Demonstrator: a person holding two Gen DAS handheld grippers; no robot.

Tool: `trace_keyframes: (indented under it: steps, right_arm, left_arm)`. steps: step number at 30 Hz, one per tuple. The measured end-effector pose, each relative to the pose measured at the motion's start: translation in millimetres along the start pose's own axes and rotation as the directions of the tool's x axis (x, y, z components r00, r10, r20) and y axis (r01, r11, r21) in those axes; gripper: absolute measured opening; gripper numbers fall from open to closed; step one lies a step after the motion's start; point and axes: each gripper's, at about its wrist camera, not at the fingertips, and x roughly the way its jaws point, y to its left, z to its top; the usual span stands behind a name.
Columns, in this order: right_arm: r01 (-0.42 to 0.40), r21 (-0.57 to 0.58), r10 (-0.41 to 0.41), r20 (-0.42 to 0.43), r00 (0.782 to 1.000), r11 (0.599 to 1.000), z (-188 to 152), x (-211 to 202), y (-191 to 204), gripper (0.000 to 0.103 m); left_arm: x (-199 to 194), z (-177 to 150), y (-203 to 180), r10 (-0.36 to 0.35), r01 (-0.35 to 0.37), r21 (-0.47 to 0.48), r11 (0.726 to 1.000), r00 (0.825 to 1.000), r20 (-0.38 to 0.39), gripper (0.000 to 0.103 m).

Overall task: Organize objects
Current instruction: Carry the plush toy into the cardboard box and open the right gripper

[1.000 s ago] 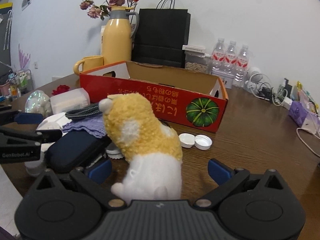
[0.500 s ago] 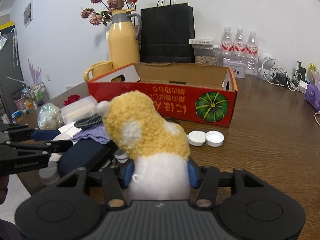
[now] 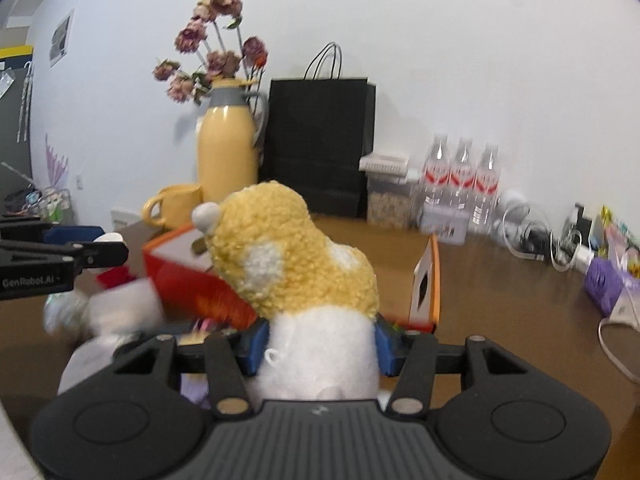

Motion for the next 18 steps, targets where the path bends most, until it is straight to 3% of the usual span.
trace_keyframes:
  steps: [10,18]
  right_arm:
    - [0.047,0.053,-0.047,-0.002,0.999,0.998,45.0,89.4,-21.4,0.05]
    - [0.078,0.083,-0.071,-0.082,0.994,0.993,34.3,164.5,-29.3,0.05]
  left_arm:
    - [87.2,40.8,-0.1,0.059,-0.06,-0.083,0.995,0.998,-0.017,0.04]
    - [157.7,32.2,5.9,0.108,-0.122,-0.116,0.986,0.987,-0.117,0.041]
